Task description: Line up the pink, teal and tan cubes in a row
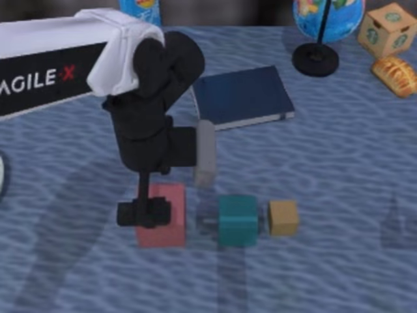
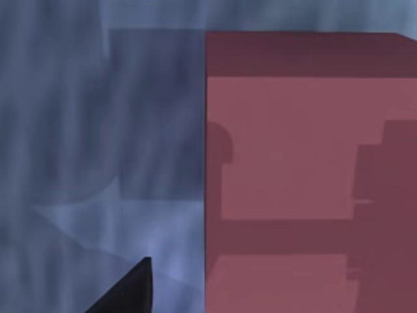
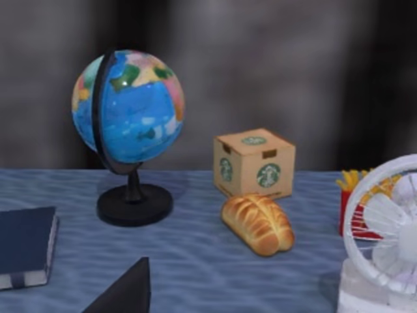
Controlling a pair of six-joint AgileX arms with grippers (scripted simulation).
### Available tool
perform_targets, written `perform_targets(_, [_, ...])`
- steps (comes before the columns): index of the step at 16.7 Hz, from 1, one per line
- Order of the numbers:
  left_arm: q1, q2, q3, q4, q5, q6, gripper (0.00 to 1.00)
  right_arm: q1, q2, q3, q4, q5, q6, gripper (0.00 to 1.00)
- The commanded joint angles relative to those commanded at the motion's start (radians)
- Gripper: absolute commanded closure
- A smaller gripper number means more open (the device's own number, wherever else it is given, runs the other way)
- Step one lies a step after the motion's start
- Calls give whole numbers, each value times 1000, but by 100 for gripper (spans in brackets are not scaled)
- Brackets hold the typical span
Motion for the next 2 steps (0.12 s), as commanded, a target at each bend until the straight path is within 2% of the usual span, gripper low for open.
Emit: perform_targets(2, [3,-15,18,-24,0,-2,0,0,0,0,0,0,0,0])
